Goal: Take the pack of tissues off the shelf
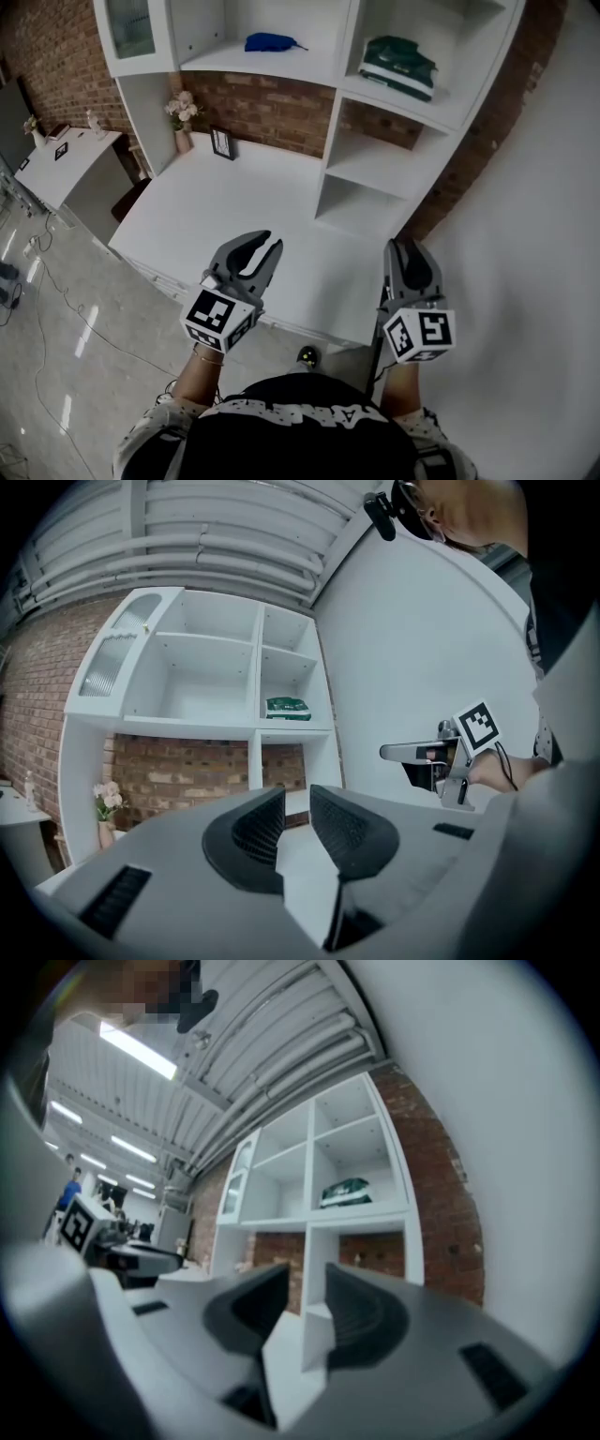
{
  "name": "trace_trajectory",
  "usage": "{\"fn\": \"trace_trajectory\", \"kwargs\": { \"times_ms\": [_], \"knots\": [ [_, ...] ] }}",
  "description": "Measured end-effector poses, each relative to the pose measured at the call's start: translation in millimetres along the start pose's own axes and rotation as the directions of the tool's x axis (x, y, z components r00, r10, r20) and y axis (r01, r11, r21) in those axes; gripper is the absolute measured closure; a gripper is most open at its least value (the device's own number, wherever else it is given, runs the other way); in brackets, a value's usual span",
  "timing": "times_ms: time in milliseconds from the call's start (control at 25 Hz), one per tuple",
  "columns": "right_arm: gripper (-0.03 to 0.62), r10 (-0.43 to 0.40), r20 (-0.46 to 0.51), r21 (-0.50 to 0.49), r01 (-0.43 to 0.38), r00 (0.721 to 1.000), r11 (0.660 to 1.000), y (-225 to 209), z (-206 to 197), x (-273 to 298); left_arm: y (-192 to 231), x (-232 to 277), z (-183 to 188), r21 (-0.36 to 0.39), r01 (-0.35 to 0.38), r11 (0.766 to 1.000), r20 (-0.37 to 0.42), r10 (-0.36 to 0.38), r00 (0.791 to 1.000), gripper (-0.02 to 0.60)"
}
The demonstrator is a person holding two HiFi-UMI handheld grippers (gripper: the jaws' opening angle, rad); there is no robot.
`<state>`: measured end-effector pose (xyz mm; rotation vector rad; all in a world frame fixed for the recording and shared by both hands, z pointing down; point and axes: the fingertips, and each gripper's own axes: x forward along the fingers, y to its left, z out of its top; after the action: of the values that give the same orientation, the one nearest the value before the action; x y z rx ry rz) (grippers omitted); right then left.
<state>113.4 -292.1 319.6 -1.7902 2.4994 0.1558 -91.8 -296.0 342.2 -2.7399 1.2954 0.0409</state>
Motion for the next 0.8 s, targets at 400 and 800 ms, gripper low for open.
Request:
{"fn": "trace_trajectory", "kwargs": {
  "times_ms": [400, 800],
  "knots": [
    [0.454, -0.003, 0.111, -0.07, 0.011, 0.994, 0.997, -65.2, 78.4, 83.5, 11.2, 86.4, 48.7, 0.048, 0.001, 0.999, 0.084, -0.005, 0.996, 0.465],
    [0.439, -0.015, 0.175, -0.193, 0.049, 0.984, 0.98, -100.6, 145.4, 149.2, 19.8, 140.2, 77.1, 0.051, -0.025, 0.998, 0.136, 0.018, 0.99, 0.456]
  ]
}}
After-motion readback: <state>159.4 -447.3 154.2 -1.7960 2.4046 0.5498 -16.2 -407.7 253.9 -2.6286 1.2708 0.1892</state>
